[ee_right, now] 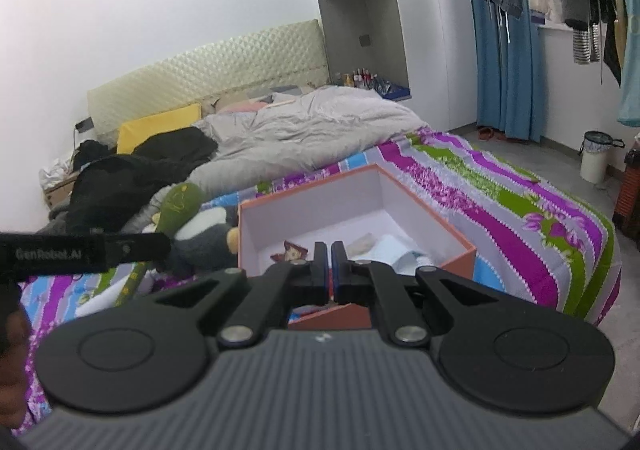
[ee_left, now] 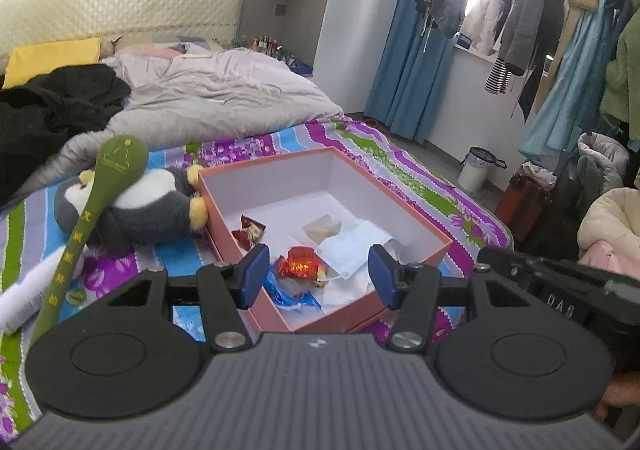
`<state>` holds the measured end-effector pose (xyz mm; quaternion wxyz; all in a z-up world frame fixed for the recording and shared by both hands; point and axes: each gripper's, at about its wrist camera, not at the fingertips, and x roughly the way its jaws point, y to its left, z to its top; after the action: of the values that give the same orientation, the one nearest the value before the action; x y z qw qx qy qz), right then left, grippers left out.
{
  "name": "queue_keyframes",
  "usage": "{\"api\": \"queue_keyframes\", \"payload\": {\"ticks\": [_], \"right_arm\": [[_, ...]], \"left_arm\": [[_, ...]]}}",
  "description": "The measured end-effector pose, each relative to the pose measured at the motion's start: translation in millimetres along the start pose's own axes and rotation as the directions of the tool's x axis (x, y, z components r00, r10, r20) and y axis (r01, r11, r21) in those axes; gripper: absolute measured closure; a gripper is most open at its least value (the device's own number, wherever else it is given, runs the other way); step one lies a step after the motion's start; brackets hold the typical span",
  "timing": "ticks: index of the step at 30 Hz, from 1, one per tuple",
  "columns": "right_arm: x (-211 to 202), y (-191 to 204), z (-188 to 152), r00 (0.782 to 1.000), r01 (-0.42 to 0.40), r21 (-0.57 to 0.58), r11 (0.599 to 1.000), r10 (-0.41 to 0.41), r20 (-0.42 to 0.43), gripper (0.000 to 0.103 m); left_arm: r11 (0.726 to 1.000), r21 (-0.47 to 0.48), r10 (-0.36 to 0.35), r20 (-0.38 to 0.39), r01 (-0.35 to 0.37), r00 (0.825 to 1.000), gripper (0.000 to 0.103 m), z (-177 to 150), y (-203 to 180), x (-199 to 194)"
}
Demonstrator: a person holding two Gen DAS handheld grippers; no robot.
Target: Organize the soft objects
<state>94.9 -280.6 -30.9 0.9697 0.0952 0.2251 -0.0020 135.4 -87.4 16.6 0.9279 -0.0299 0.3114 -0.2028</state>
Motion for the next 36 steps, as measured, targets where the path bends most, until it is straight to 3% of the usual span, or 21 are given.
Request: {"api": "queue_keyframes", "payload": {"ticks": [19,21,22,23,24,25,28,36], "right_arm": [[6.8,-8.2,-16.7,0.998,0.048,0.011,0.999,-0.048,-0.051,0.097],[8.2,-9.8,-16.8,0.997,0.054,0.011,0.998,-0.053,-0.055,0.096],[9.1,-10.3,-16.4,0.997,0.06,0.01,0.998,-0.06,-0.058,0.09],[10.1,-11.2,-15.7,0.996,0.065,0.009,0.998,-0.065,-0.062,0.06],[11.0,-12.8,-14.7,0.995,0.074,0.009,0.997,-0.073,-0.064,0.042],[11.1,-14.2,-14.6,0.995,0.08,0.01,0.997,-0.079,-0.062,0.016],[7.9,-18.3,-14.8,0.995,0.096,0.013,0.995,-0.096,-0.027,0.014],[11.2,-20.0,-14.2,0.993,0.115,-0.006,0.993,-0.116,-0.038,0.014]], "left_arm": [[1.0,-0.004,0.016,-0.04,-0.016,0.999,0.042,-12.8,5.1,12.3],[1.0,-0.005,0.019,-0.04,-0.019,0.999,0.035,-12.7,4.4,12.3],[1.0,-0.007,0.029,-0.037,-0.029,0.999,0.024,-12.5,5.0,13.3],[0.999,-0.01,0.043,-0.033,-0.044,0.999,0.014,-12.2,5.5,14.0],[0.998,-0.008,0.059,-0.027,-0.06,0.998,0.01,-11.9,6.4,15.1],[0.998,-0.003,0.067,-0.025,-0.067,0.997,0.007,-11.5,6.7,15.5],[0.997,0.014,0.071,-0.039,-0.07,0.997,0.003,-9.8,8.0,19.3],[0.997,0.012,0.078,-0.05,-0.077,0.996,0.0,-8.7,9.3,22.4]]}}
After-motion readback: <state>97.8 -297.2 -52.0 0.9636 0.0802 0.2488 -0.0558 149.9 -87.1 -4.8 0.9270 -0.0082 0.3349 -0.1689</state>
